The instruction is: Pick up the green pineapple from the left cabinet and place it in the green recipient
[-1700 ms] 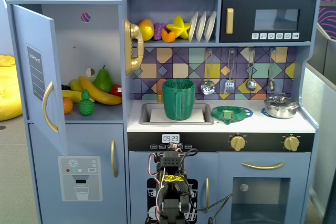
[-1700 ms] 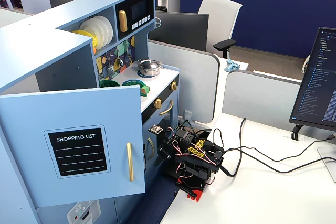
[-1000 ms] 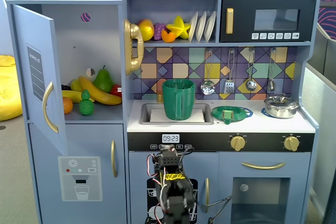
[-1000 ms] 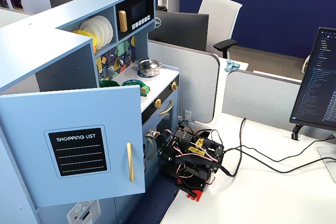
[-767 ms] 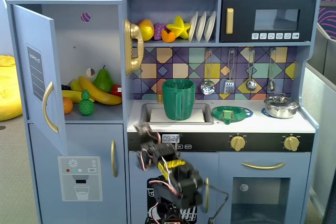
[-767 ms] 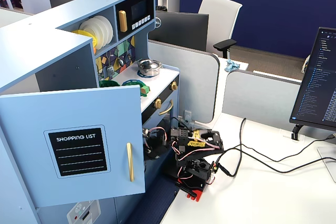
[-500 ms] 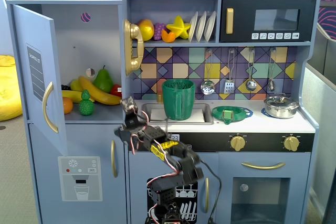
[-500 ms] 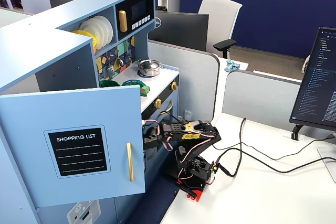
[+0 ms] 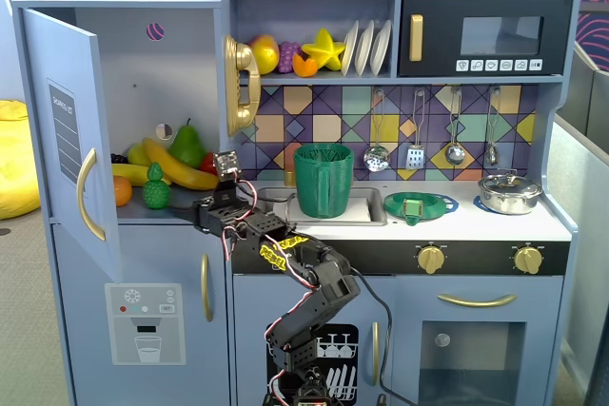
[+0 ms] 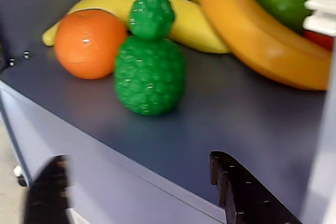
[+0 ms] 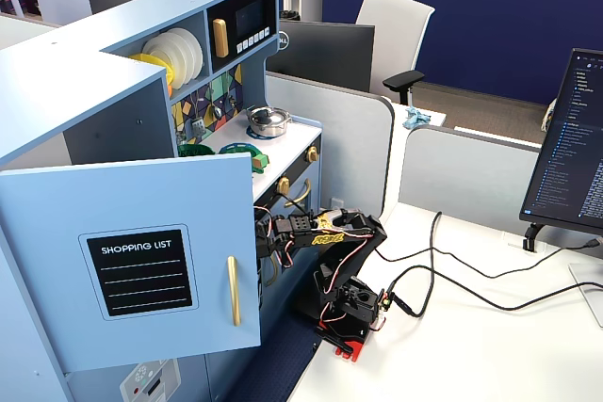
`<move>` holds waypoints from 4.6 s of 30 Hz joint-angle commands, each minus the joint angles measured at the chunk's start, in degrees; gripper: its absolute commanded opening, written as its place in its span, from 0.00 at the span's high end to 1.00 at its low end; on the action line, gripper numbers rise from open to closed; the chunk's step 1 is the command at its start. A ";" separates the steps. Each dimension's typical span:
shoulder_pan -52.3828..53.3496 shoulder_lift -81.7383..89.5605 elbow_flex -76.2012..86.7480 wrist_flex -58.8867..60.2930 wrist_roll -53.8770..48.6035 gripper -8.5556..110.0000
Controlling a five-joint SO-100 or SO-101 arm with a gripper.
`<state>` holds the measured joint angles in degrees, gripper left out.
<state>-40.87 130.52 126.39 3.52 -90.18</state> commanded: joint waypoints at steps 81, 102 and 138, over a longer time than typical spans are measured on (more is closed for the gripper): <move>-5.71 2.11 -11.60 -14.85 -31.46 0.93; 42.28 2.72 -31.11 -3.78 -8.88 0.93; 44.12 -30.50 -40.87 -11.78 -4.22 0.76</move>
<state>3.96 98.79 90.70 -8.17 -93.60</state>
